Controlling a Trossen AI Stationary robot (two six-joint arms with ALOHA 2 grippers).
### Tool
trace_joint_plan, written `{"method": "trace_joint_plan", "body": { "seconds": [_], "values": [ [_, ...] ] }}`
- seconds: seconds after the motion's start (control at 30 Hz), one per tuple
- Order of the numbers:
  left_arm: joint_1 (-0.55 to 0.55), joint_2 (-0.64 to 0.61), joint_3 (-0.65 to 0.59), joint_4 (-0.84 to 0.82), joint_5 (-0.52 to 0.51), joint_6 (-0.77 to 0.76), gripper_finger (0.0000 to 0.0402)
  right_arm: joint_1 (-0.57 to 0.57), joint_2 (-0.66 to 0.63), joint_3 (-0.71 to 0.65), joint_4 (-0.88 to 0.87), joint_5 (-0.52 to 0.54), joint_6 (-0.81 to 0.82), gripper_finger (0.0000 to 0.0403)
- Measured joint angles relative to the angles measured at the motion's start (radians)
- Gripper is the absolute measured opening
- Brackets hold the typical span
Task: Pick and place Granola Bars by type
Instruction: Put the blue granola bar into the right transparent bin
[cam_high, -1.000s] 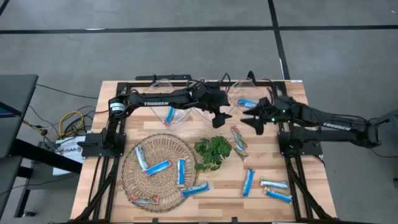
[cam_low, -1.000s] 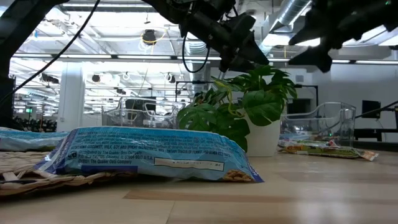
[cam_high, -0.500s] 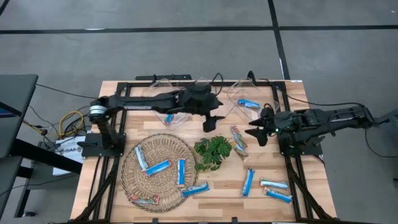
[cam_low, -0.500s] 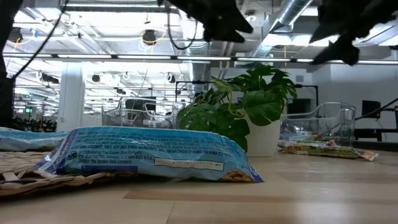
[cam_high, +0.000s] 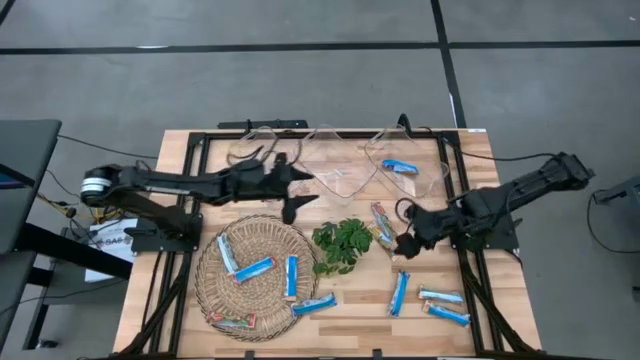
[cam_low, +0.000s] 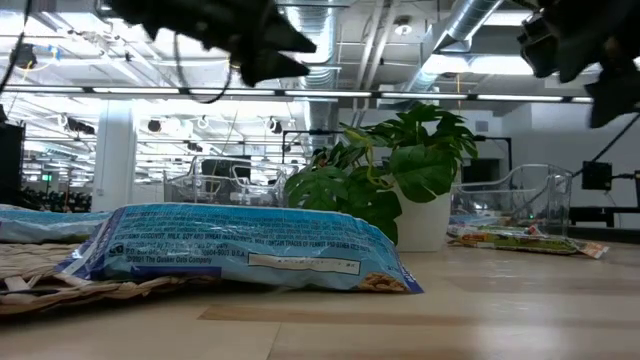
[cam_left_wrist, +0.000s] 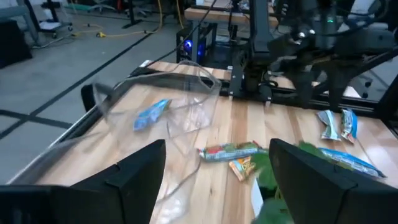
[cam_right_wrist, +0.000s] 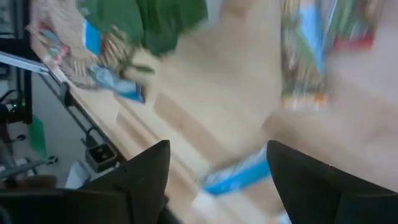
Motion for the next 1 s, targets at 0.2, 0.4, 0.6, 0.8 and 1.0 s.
{"method": "trace_joint_plan", "body": {
  "seconds": [0.2,0.4,0.6,0.8,1.0],
  "values": [
    [0.0,-0.119,-0.14,0.015,-0.001,-0.063,0.0279,0.112,0.144,0.072,-0.041,-0.013,0.224,0.026],
    [-0.013,-0.183,-0.213,0.02,0.033,-0.072,0.0279,0.223,0.29,0.087,-0.021,-0.013,0.44,0.026],
    [-0.037,-0.201,-0.25,0.006,0.037,-0.072,0.0279,0.297,0.442,0.088,0.053,-0.013,0.576,0.026],
    [-0.066,-0.201,-0.25,0.0,0.059,-0.065,0.0279,0.301,0.547,0.088,0.145,-0.012,0.626,0.026],
    [-0.078,-0.201,-0.25,-0.015,0.083,-0.048,0.0279,0.287,0.63,0.088,0.226,-0.033,0.628,0.026]
  ]
}}
